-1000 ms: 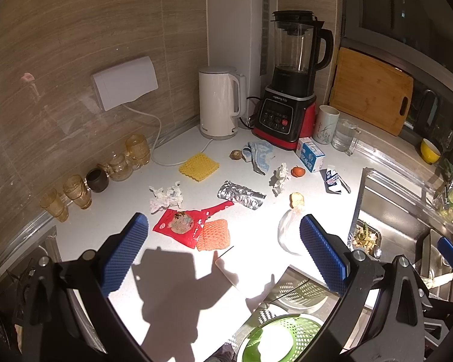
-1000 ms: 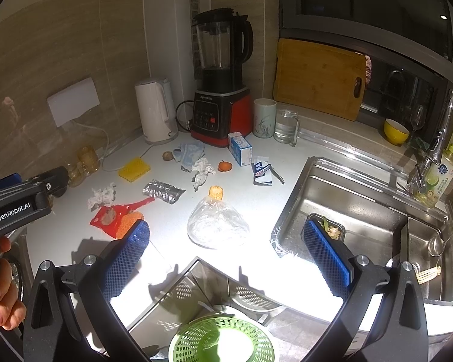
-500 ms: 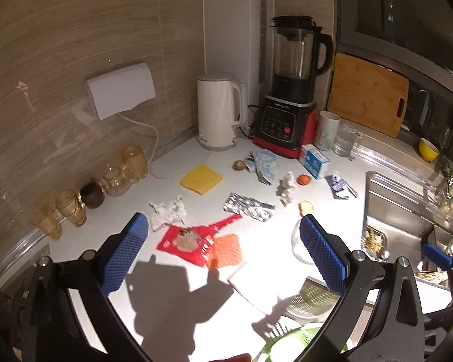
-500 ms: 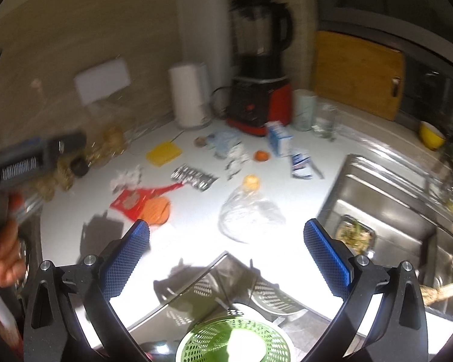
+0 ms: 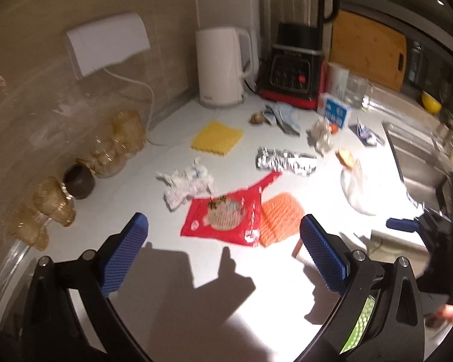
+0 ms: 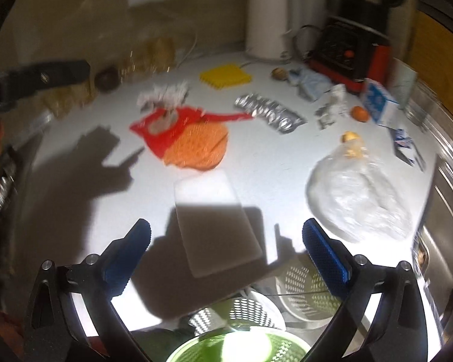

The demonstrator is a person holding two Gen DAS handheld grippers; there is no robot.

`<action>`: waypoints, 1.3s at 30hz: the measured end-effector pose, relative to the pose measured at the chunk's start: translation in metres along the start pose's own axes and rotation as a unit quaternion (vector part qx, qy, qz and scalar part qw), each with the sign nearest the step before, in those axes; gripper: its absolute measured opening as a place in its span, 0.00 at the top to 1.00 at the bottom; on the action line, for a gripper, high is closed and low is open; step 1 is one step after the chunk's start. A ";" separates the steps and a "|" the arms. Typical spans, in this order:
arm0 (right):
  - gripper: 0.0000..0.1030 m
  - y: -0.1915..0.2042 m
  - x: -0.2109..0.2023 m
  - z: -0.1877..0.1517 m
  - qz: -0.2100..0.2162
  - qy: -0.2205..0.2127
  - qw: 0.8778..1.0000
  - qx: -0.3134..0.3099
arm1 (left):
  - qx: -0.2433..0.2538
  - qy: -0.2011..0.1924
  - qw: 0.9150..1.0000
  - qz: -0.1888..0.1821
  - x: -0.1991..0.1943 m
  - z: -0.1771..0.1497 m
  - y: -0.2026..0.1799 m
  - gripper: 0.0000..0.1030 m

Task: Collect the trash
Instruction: 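Grasp the white paper towel with the right tool while the left tool grasps crumpled tissue, then carry both items to the green basket and open both tools to drop them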

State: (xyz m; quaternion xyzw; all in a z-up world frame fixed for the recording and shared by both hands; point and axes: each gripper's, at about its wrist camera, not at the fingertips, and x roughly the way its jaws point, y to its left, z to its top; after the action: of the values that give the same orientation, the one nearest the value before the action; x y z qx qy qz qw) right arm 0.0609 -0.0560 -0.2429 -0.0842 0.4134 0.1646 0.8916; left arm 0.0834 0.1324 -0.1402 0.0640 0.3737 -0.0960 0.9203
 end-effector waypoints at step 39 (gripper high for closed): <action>0.36 -0.026 0.000 0.014 0.037 0.014 0.997 0.066 | -0.163 0.151 0.973 0.053 0.213 0.041 0.081 0.70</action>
State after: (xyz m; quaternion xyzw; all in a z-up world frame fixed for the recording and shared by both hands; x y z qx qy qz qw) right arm 0.0800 -0.0766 -0.2336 -0.0122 0.4391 0.1689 0.8823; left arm 0.2790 0.1757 -0.2562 -0.0539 0.5152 0.0258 0.8550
